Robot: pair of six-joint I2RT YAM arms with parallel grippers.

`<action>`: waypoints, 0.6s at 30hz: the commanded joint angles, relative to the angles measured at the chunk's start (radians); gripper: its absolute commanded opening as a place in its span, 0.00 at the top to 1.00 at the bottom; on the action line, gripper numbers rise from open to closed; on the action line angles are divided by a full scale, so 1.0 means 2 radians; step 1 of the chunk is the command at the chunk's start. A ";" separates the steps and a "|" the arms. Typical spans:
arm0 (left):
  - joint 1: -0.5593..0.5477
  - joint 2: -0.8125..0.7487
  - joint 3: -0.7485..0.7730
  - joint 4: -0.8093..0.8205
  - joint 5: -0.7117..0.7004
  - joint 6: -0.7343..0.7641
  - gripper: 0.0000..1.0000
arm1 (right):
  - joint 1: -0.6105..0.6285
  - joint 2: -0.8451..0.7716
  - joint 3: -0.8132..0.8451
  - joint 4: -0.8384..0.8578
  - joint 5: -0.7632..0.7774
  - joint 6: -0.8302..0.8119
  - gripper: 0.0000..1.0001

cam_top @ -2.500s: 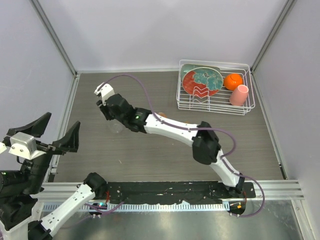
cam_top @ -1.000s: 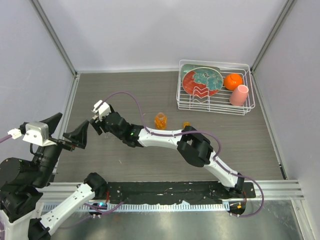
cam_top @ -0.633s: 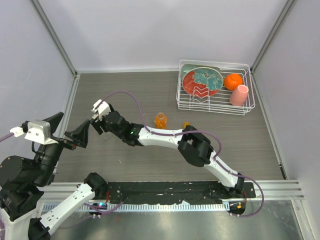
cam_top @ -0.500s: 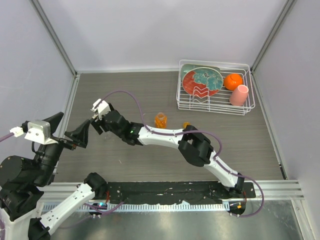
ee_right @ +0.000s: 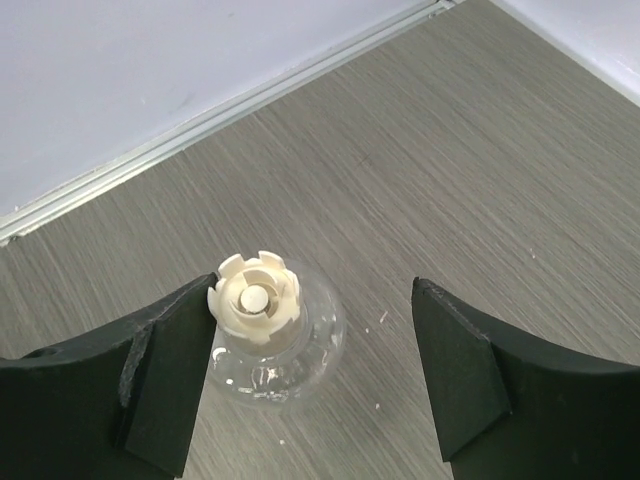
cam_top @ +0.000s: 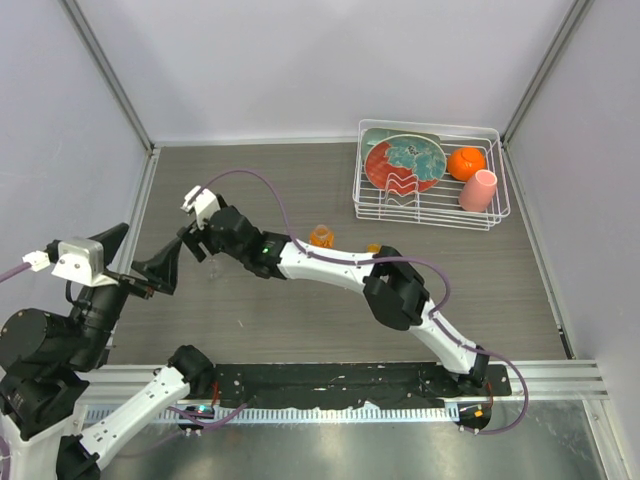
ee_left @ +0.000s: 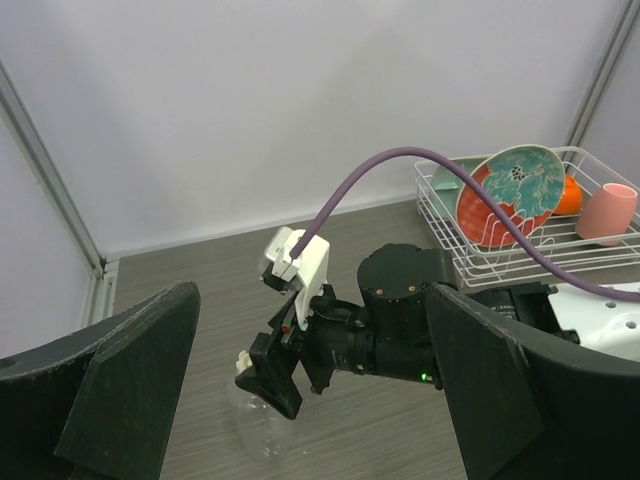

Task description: Screw on the bottle caps

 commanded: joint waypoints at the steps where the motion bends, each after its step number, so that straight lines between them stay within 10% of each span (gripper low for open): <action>1: -0.002 0.024 0.013 0.019 -0.005 0.014 0.00 | 0.000 -0.092 -0.008 -0.022 -0.039 -0.006 0.18; 11: -0.002 0.158 0.070 0.001 0.065 0.057 0.00 | 0.005 -0.380 -0.298 -0.012 -0.033 0.045 0.20; 18: -0.003 0.301 0.102 -0.020 0.233 0.039 0.01 | 0.007 -0.636 -0.424 -0.127 0.169 0.104 0.33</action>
